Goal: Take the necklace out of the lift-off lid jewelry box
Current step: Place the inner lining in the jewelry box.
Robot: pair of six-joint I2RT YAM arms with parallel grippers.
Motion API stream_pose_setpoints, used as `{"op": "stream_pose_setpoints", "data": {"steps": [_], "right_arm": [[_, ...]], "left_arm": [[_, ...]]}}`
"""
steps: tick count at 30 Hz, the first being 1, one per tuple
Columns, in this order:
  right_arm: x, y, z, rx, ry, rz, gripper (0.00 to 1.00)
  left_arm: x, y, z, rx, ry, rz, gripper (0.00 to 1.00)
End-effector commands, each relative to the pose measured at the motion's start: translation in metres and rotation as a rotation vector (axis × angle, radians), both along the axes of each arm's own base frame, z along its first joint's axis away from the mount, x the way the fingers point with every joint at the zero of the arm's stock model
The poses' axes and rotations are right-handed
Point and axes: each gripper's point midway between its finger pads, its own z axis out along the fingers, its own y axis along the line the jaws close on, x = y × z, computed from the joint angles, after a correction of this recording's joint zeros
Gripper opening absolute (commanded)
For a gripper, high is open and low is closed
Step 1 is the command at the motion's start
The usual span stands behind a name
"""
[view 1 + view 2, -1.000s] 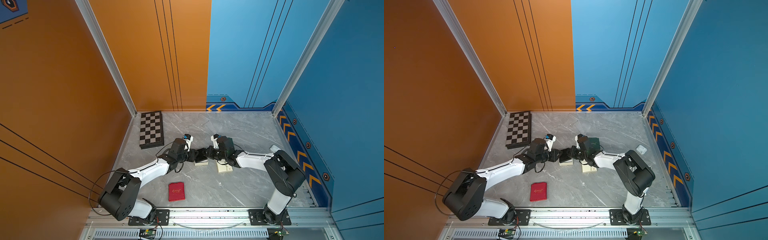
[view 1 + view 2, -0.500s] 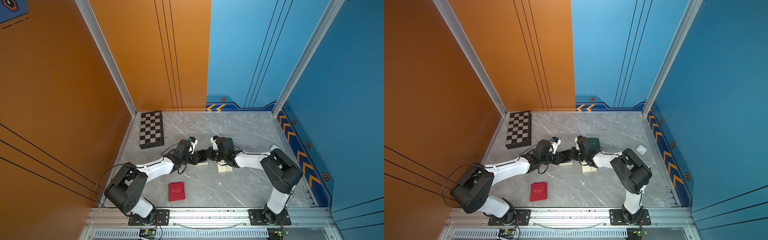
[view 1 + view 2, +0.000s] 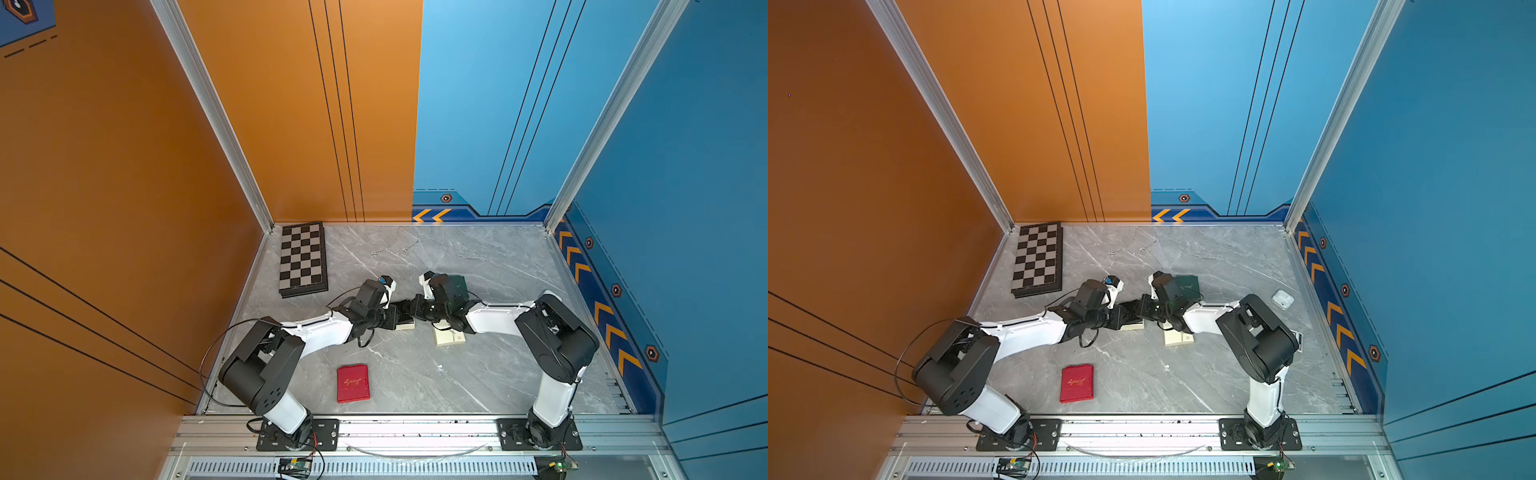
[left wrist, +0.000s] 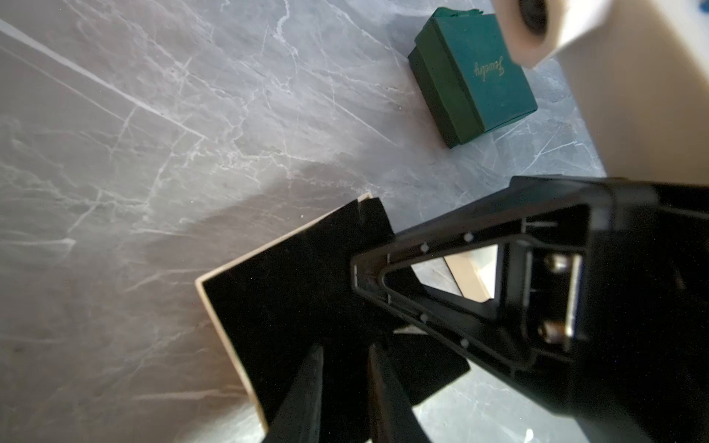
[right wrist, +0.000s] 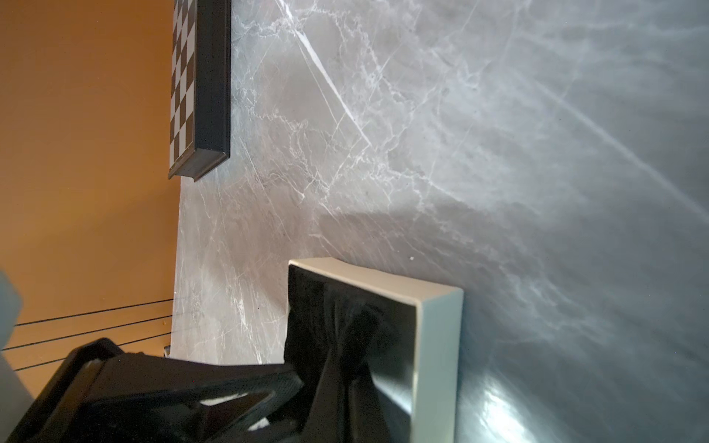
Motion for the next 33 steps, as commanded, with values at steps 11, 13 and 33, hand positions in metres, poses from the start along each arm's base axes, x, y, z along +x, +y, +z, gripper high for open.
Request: {"op": "stream_pose_setpoints", "data": {"steps": [11, 13, 33], "right_arm": [[0.002, -0.004, -0.001, -0.083, -0.02, 0.031, 0.14], [0.003, -0.005, 0.006, -0.088, -0.035, 0.034, 0.19], [-0.008, -0.012, 0.03, -0.203, -0.061, 0.046, 0.18]], "left_arm": [[0.003, 0.001, -0.019, 0.075, 0.062, 0.014, 0.21], [0.003, 0.002, -0.02, 0.079, 0.065, 0.016, 0.21], [0.003, 0.0, -0.021, 0.081, 0.077, 0.015, 0.21]]}}
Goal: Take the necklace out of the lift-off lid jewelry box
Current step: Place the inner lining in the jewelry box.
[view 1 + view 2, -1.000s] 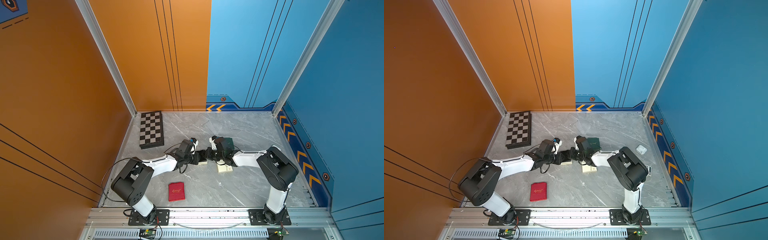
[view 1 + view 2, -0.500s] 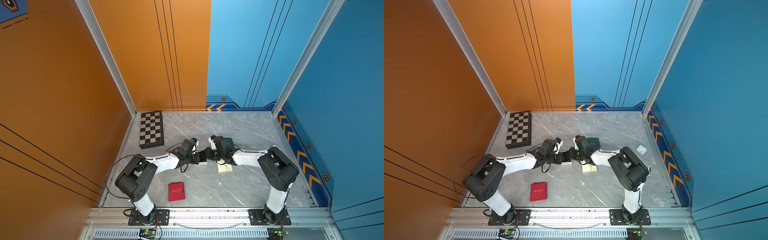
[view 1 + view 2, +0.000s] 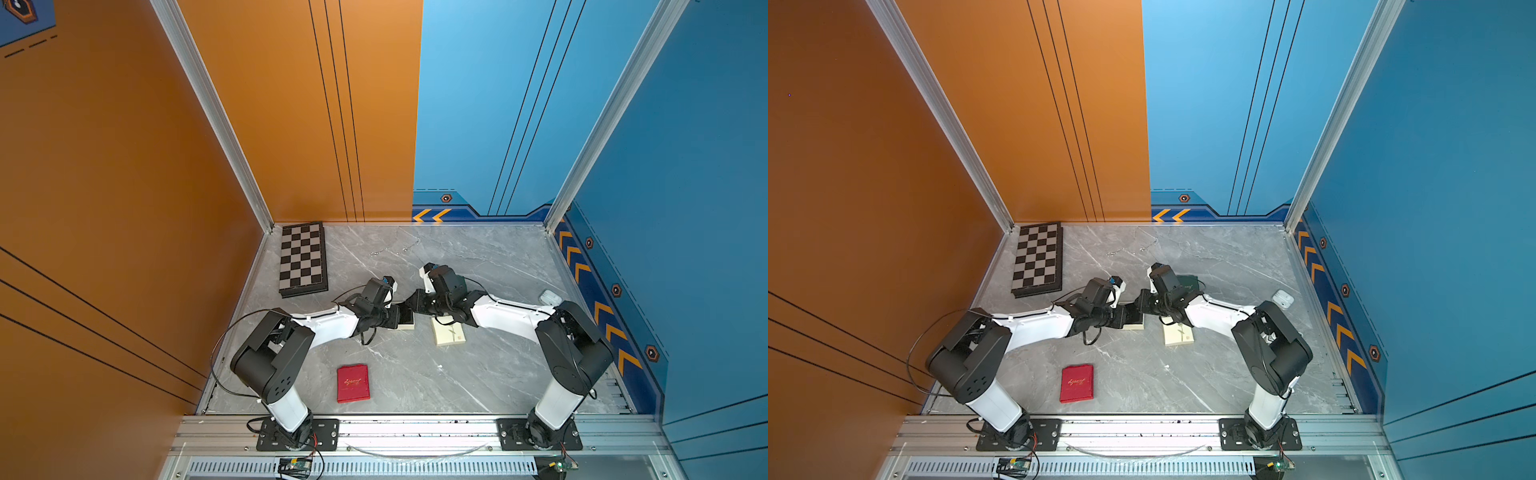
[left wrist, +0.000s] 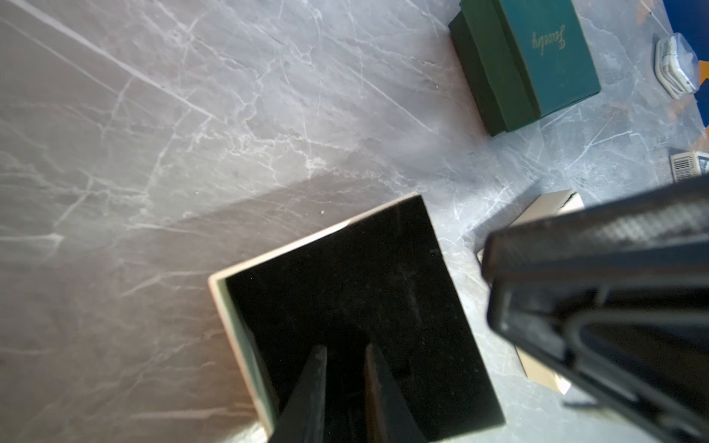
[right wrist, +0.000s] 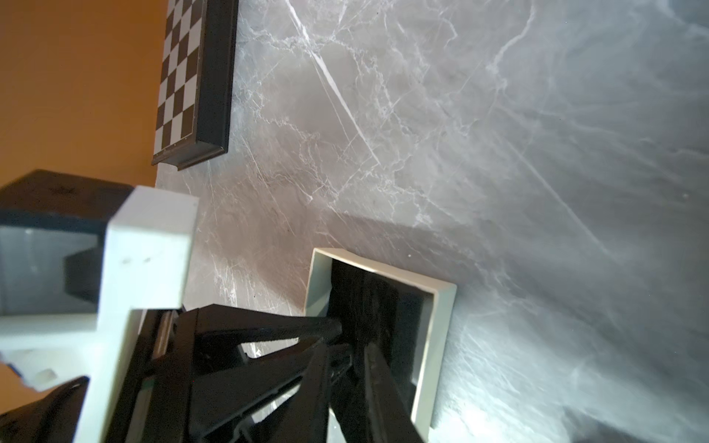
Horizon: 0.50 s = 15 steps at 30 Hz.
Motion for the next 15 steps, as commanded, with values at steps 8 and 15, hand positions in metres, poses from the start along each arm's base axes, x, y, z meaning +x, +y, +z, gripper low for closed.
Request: {"op": "stream_pose_setpoints", "data": {"steps": [8, 15], "right_arm": [[0.0, 0.0, -0.024, -0.116, 0.054, 0.0, 0.16], [0.0, -0.001, -0.041, -0.155, 0.098, -0.004, 0.15]], "left_arm": [[-0.002, -0.002, -0.003, 0.021, 0.023, -0.001, 0.21], [-0.003, -0.002, -0.004, 0.021, 0.028, -0.001, 0.21]]}}
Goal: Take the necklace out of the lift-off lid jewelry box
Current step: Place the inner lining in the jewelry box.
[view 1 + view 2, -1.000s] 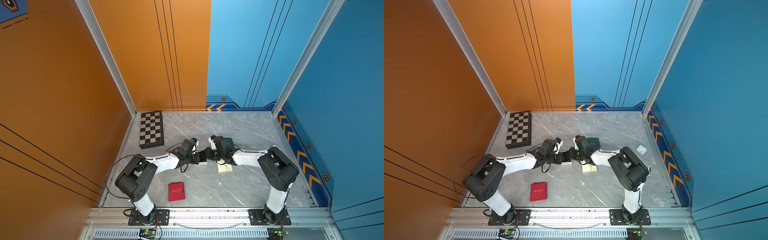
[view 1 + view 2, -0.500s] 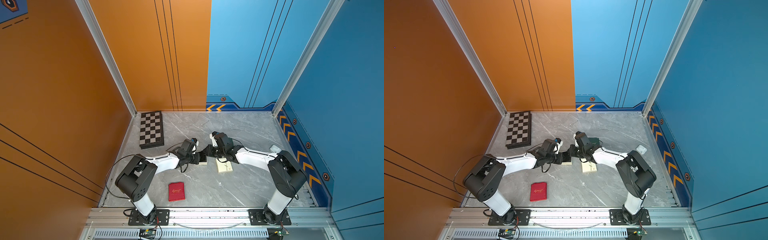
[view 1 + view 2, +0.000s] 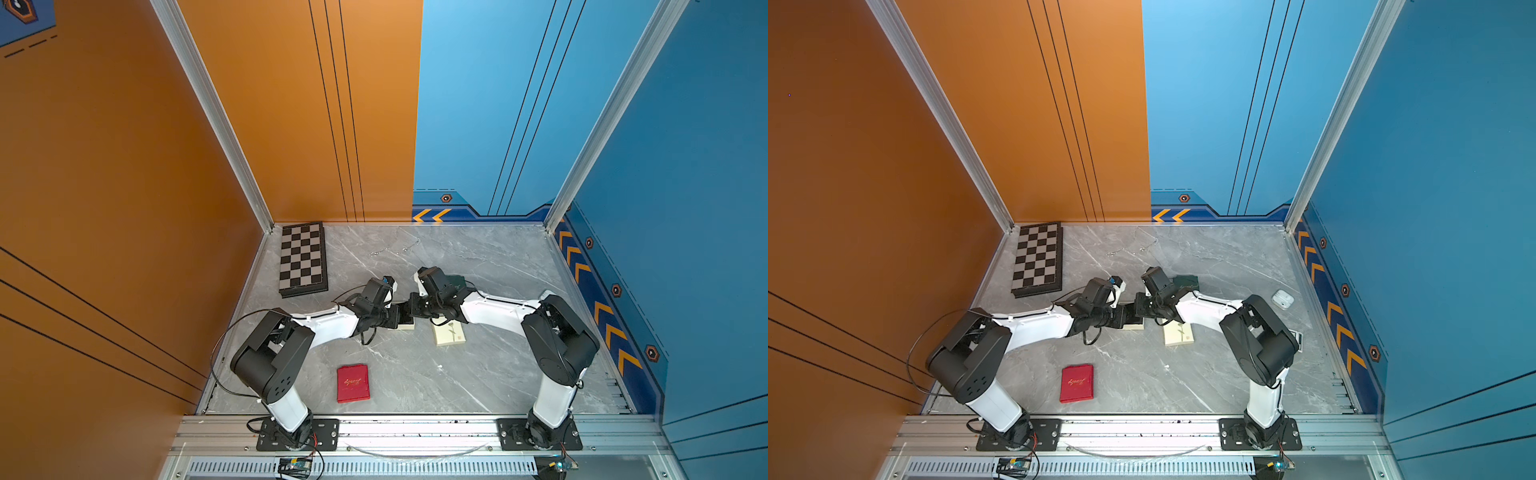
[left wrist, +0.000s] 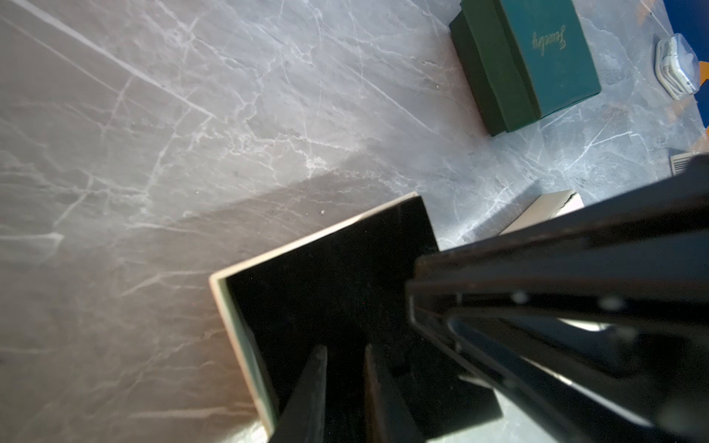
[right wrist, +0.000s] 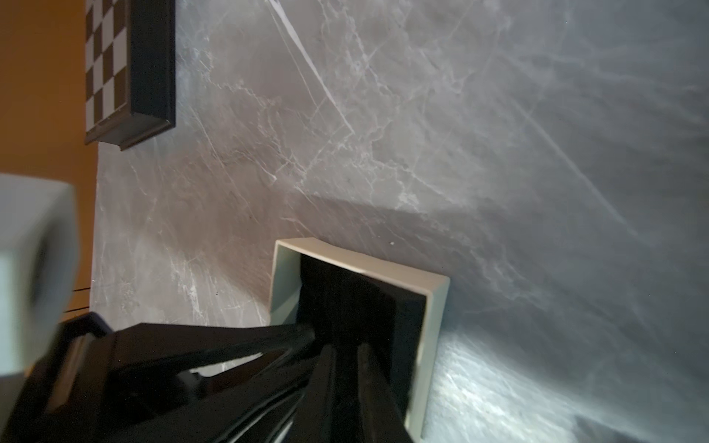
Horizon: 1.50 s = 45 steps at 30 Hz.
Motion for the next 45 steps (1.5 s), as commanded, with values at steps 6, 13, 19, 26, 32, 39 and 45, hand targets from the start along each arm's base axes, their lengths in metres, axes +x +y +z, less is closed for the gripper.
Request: {"op": "stream_pose_setpoints", "data": {"steps": [6, 13, 19, 26, 32, 39, 45], "right_arm": [[0.002, -0.009, -0.024, -0.105, 0.04, -0.013, 0.14], [-0.006, -0.003, -0.042, -0.184, 0.051, 0.034, 0.13], [0.001, -0.018, -0.049, -0.26, 0.039, 0.048, 0.12], [0.012, -0.025, -0.046, -0.277, 0.028, 0.13, 0.11], [0.012, -0.022, -0.046, -0.27, 0.032, 0.195, 0.11], [0.007, -0.013, -0.035, -0.244, 0.001, 0.285, 0.11], [0.011, -0.011, -0.007, -0.234, -0.076, 0.303, 0.13]], "left_arm": [[-0.003, -0.003, -0.005, 0.017, 0.032, -0.003, 0.21], [-0.006, -0.006, -0.006, 0.012, 0.041, -0.007, 0.21], [-0.009, -0.008, -0.007, 0.005, 0.048, -0.014, 0.2], [-0.009, -0.007, -0.001, -0.008, 0.026, -0.006, 0.2], [-0.003, 0.008, 0.027, -0.024, -0.054, 0.038, 0.21], [0.002, 0.031, 0.056, -0.026, -0.134, 0.088, 0.25], [0.003, 0.039, 0.057, -0.024, -0.138, 0.102, 0.28]]}}
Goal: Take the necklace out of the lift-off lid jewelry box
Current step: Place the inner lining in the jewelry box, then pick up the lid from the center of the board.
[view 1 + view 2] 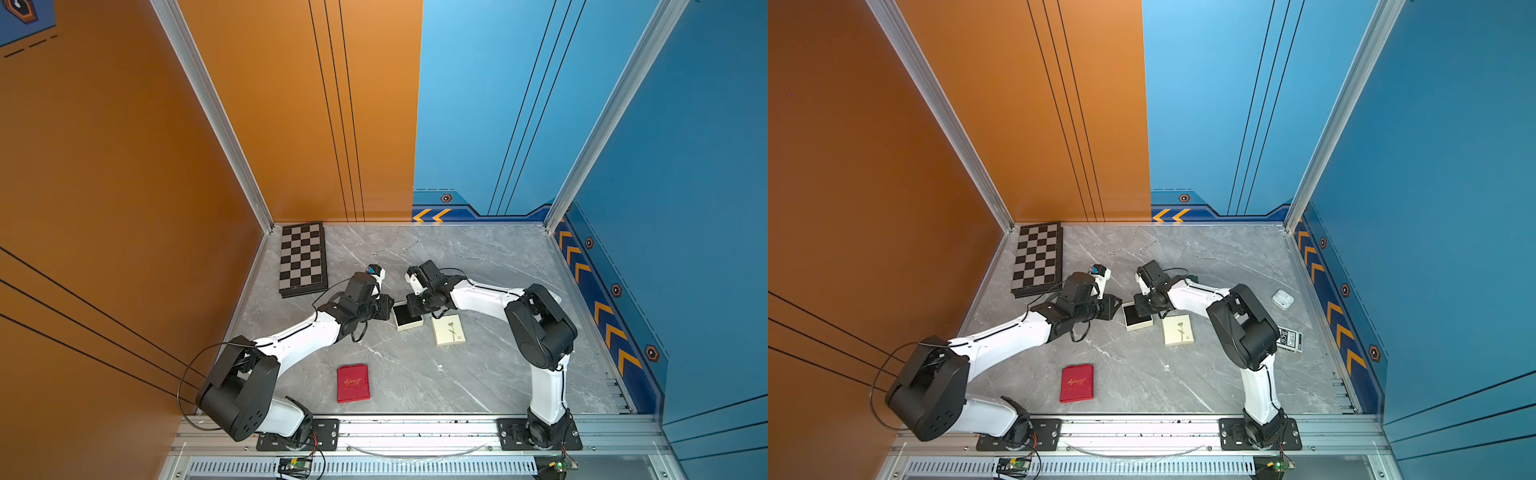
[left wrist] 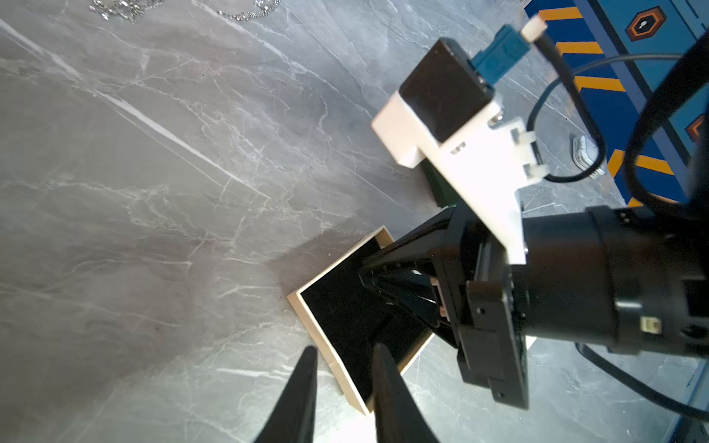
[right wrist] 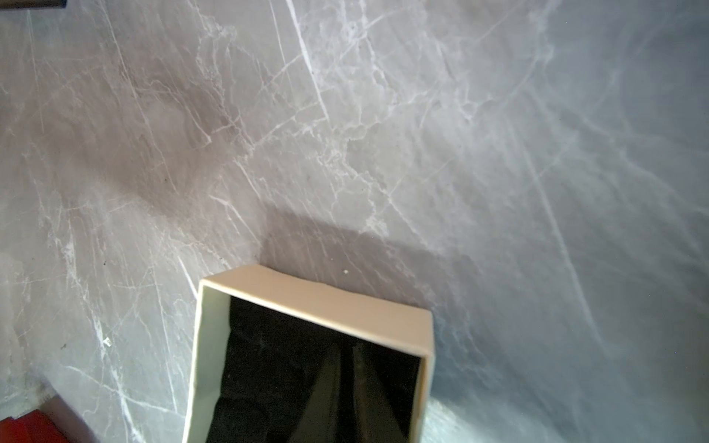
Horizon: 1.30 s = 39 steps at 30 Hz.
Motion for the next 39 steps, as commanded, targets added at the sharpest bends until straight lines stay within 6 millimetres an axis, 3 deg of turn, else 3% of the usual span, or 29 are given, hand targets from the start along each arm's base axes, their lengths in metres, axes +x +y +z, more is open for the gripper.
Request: {"op": "stream_pose_setpoints", "data": {"steps": [1, 9, 13, 14, 15, 16, 18, 23, 28, 35, 39], "right_arm": [[-0.005, -0.003, 0.023, -0.005, -0.022, 0.041, 0.14], [-0.013, -0.008, 0.07, 0.034, -0.096, 0.026, 0.21], [-0.02, -0.023, 0.084, 0.008, -0.115, -0.031, 0.25], [-0.022, -0.029, 0.085, -0.002, -0.121, -0.05, 0.26], [-0.023, -0.036, 0.087, -0.013, -0.128, -0.074, 0.28], [-0.025, -0.043, 0.088, -0.026, -0.13, -0.1, 0.31], [-0.03, -0.058, 0.09, -0.051, -0.139, -0.14, 0.37], [-0.045, -0.092, 0.091, -0.127, -0.15, -0.228, 0.53], [-0.062, -0.115, 0.082, -0.165, -0.141, -0.293, 0.75], [-0.072, -0.122, 0.059, -0.235, -0.1, -0.31, 0.9], [-0.077, -0.112, 0.049, -0.26, -0.086, -0.277, 0.94]], "left_arm": [[-0.004, 0.011, -0.009, 0.041, 0.015, 0.01, 0.28], [-0.004, 0.017, -0.004, 0.044, -0.015, 0.026, 0.34], [-0.002, 0.023, 0.003, 0.041, -0.036, 0.04, 0.37], [-0.002, 0.025, 0.005, 0.04, -0.047, 0.046, 0.39], [-0.001, 0.029, 0.01, 0.041, -0.066, 0.058, 0.52], [-0.001, 0.034, 0.013, 0.044, -0.084, 0.071, 0.58], [-0.002, 0.043, 0.022, 0.038, -0.118, 0.087, 0.62], [-0.003, 0.065, 0.04, 0.011, -0.18, 0.142, 0.74], [-0.003, 0.078, 0.042, 0.006, -0.185, 0.17, 0.79], [-0.001, 0.075, 0.036, -0.013, -0.159, 0.147, 0.8], [0.0, 0.072, 0.036, -0.024, -0.151, 0.136, 0.8]]}}
